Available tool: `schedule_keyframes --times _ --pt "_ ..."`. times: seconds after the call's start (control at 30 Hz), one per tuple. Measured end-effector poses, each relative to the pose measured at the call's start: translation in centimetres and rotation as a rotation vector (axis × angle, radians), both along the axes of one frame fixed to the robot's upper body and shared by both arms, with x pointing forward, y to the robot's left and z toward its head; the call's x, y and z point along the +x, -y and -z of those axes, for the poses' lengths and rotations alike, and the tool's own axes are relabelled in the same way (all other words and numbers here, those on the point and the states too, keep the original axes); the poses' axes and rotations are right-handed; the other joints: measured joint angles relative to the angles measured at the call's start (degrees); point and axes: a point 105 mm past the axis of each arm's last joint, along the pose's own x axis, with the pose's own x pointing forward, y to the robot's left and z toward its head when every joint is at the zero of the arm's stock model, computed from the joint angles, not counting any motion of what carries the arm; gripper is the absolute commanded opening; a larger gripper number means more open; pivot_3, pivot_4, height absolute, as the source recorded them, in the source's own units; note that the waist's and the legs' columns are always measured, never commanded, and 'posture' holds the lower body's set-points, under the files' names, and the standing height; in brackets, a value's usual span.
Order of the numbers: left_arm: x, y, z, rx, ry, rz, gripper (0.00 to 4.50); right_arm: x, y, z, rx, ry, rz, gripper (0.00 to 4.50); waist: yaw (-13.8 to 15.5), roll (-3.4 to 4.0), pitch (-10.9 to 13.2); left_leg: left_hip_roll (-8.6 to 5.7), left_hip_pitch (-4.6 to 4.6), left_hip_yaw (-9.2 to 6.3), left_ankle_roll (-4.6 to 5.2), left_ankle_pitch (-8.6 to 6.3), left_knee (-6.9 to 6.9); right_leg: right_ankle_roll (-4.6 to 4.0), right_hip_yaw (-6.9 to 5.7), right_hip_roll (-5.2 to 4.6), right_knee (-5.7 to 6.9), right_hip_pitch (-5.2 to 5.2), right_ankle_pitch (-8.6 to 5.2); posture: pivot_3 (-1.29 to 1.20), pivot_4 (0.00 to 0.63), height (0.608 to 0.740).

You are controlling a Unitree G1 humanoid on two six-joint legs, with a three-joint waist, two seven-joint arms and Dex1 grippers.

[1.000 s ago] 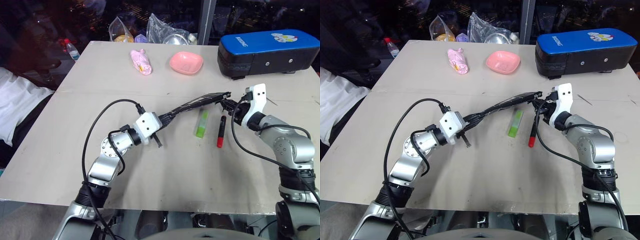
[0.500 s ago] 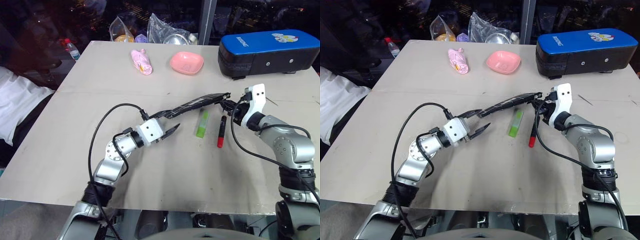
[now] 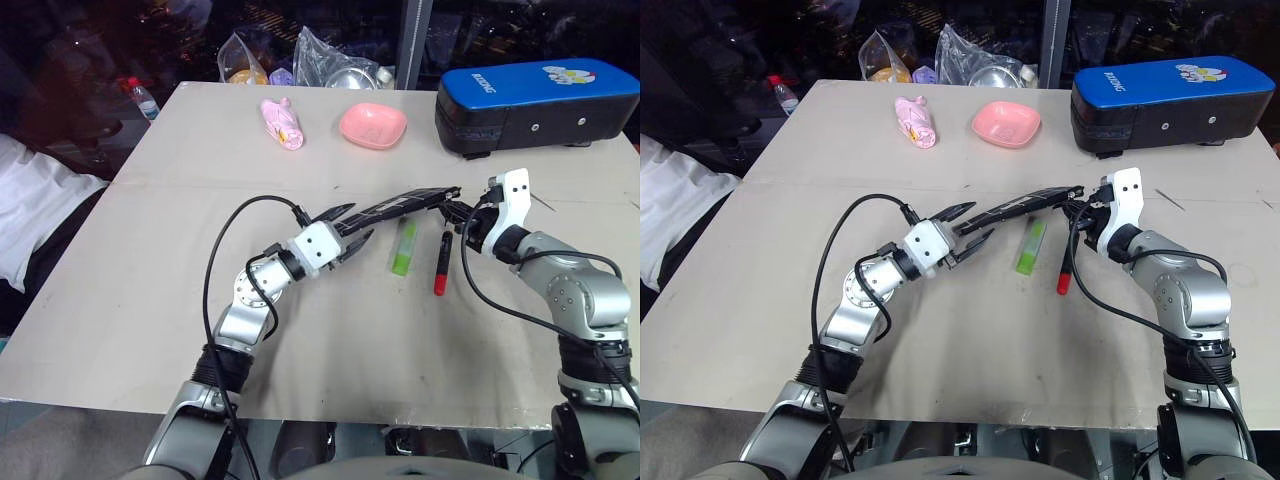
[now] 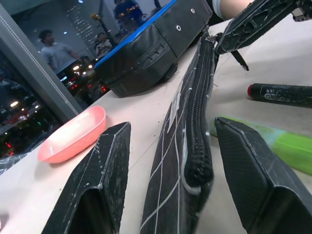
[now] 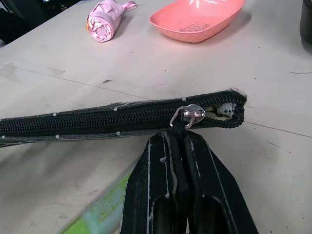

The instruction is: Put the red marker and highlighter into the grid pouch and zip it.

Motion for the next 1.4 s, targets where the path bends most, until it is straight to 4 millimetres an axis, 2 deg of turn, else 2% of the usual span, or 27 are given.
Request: schedule_keyframes --times 0.1,0.17,0.23,0.27,0.5,0.83,1.4 --pt "0.1 0.2 0.2 0.008 -0.004 0.009 2.03 0.0 0.0 0.0 0.0 0.0 -0.001 0.0 0.0 0.0 0.0 0.0 0.0 0.0 0.0 0.0 0.0 0.0 -0.01 0.0 0.0 0.0 0.0 0.0 0.15 0.688" --pt "0.2 0.2 0.2 0.009 -0.003 0.01 1.18 0.0 0.0 0.0 0.0 0.0 -0.001 0.0 0.0 0.0 0.0 0.0 0.0 0.0 0.0 0.0 0.0 0.0 0.0 0.0 0.0 0.0 0.0 0.0 0.15 0.688" --pt "0.3 0.2 0.2 0.01 -0.005 0.012 0.13 0.0 0.0 0.0 0.0 0.0 -0.001 0.0 0.0 0.0 0.0 0.0 0.0 0.0 0.0 0.0 0.0 0.0 0.0 0.0 0.0 0.0 0.0 0.0 0.15 0.688" --pt "0.3 0.2 0.2 0.009 -0.006 0.013 0.06 0.0 0.0 0.0 0.0 0.0 -0.001 0.0 0.0 0.0 0.0 0.0 0.0 0.0 0.0 0.0 0.0 0.0 -0.01 0.0 0.0 0.0 0.0 0.0 0.15 0.688" --pt "0.1 0.5 0.4 0.019 -0.013 0.028 0.06 -0.1 -0.3 0.2 -0.034 -0.001 -0.015 0.0 0.0 0.0 0.0 0.0 -0.01 0.0 0.0 0.0 0.0 0.0 0.0 0.0 0.0 0.0 0.0 0.0 0.15 0.688" --pt "0.3 0.5 0.5 0.034 0.0 0.009 0.06 -0.6 -0.8 0.1 -0.288 0.092 -0.097 0.0 0.01 0.01 0.01 0.0 -0.02 -0.01 0.03 -0.02 0.0 0.0 -0.01 0.0 -0.02 -0.01 0.0 0.0 0.15 0.688" --pt "0.0 1.3 0.7 0.035 0.008 0.024 0.06 -1.8 -3.6 0.0 -0.372 0.144 -0.264 0.0 0.01 0.0 0.01 0.0 -0.02 -0.02 0.03 -0.02 0.0 0.0 -0.02 -0.01 -0.02 -0.02 0.0 0.0 0.15 0.688"
